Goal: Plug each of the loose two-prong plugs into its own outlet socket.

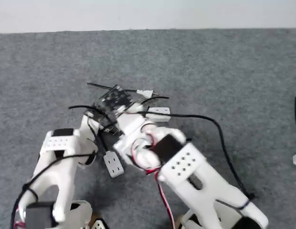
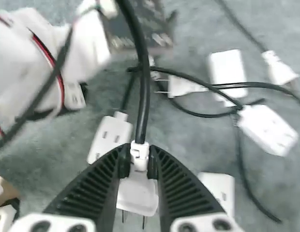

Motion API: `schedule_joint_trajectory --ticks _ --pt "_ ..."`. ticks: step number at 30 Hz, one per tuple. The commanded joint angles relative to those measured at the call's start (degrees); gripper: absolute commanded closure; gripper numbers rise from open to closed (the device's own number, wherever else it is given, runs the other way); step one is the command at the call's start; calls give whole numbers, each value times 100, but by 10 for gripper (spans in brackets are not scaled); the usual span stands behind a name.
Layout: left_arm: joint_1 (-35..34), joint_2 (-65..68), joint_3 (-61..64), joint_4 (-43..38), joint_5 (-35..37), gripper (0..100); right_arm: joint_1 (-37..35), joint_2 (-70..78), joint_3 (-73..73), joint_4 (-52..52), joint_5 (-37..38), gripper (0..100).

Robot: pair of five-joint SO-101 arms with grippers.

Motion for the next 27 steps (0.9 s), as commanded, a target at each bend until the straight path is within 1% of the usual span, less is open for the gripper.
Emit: schedule_joint_trajectory --ticks 1,6,11,14,17,20,23,27 --pt "229 -686 303 -18 -149 985 -259 198 0 -426 -202 991" --pt "334 -1389 787 0 -431 985 -286 400 -18 -505 -193 991" --pt "448 -2057 1182 0 -466 985 -303 409 -9 -558 -141 991" --pt "448 -2444 1367 132 -765 985 -312 418 -9 -567 35 991" --pt "431 -2796 1508 176 -756 985 -312 418 -9 -558 123 991" --pt "387 -3103 1640 79 -440 985 -312 418 9 -567 141 991" --pt "-176 -3367 1666 -123 141 985 -312 418 185 -743 123 991" --pt "-1116 -3455 1393 -202 721 985 -382 409 941 -1719 88 991"
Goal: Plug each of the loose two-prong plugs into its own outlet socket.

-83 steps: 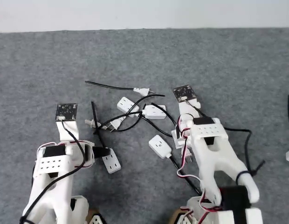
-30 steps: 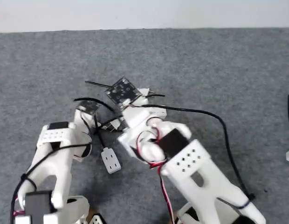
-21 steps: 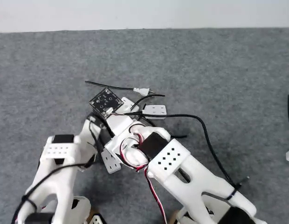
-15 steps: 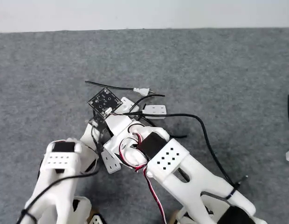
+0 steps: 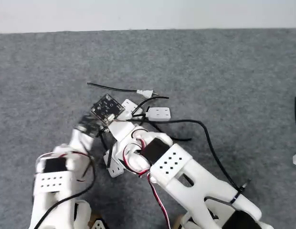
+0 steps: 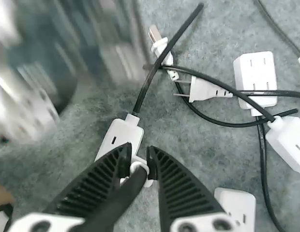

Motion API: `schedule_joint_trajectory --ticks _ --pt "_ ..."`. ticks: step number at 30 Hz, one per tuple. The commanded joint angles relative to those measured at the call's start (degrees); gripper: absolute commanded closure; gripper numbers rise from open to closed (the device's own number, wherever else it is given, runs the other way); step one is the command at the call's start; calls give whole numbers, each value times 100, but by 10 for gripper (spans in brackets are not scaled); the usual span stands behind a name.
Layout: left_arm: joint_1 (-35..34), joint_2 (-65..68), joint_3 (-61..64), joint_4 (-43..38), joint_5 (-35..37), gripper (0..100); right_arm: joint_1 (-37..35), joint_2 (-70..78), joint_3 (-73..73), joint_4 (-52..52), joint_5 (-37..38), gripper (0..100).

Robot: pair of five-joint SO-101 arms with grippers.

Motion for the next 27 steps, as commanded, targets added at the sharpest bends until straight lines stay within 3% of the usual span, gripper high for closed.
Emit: schedule_joint_trajectory --ticks 1,11,20,27 --pt "-782 -123 -382 -167 527 985 -163 -22 466 -919 18 991" --pt "-1169 -53 -532 -255 738 985 -435 -22 897 -1701 62 991" --pt "-1407 1758 -1402 -527 738 985 -488 -4 1037 -1930 281 991" --pt "-1415 2075 -1578 -563 738 985 -453 -4 1231 -2211 404 991"
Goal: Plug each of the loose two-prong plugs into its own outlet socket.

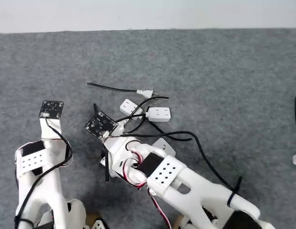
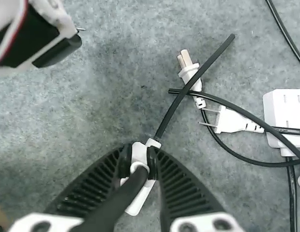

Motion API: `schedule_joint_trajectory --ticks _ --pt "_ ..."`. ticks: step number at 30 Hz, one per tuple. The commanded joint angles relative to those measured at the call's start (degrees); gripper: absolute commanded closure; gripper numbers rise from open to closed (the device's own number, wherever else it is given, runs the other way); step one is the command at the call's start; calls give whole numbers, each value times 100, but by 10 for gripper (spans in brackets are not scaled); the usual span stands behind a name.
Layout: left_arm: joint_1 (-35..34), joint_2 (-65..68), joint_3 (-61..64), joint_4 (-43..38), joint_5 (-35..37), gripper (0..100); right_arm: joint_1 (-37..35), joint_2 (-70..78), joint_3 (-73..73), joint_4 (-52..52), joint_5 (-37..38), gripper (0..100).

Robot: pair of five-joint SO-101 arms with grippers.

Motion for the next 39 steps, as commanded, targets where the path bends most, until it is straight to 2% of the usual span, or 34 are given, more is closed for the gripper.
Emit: schedule_joint_trajectory --ticks 1,26,39 --pt "-53 9 -303 -149 53 985 -4 -13 114 -356 229 991" --pt "-53 53 -303 -158 44 985 -4 681 237 -769 308 991" --pt "-62 62 -277 -343 44 984 -40 2202 -1169 760 527 965"
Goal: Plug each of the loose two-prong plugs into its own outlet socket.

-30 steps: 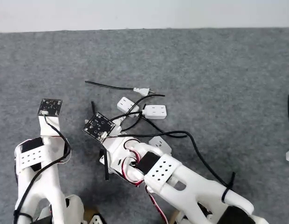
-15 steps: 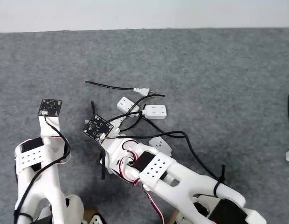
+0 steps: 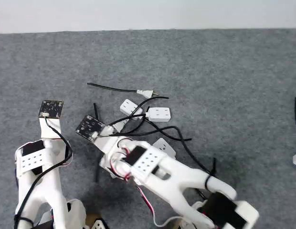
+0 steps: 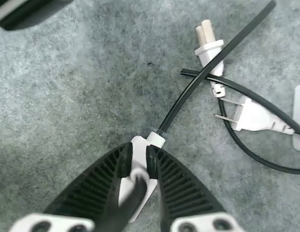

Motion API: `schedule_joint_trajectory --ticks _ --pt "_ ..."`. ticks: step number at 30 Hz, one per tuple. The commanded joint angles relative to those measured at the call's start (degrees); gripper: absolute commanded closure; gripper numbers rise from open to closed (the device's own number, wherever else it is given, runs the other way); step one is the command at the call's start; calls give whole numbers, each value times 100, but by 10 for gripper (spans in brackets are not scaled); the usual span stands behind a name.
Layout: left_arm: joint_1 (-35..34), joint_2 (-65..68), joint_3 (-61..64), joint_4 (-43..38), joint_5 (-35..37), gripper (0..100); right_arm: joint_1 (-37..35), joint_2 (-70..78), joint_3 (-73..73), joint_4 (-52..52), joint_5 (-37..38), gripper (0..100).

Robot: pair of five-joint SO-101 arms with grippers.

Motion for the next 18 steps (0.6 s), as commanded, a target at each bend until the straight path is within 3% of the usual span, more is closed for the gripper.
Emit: schedule_joint_trajectory --ticks 1,5,8,15,18 --pt "-44 9 -277 -264 44 984 -31 365 -299 549 -53 938" --pt "-53 9 -277 -299 264 984 -145 303 -677 1024 -1064 769" --pt "-53 9 -286 -387 308 984 -268 242 -844 1262 -1424 675" --pt "-396 9 -321 -536 343 984 -444 312 -756 1305 -1626 701" --pt "-598 9 -435 -545 765 984 -470 558 -677 1270 -1591 753"
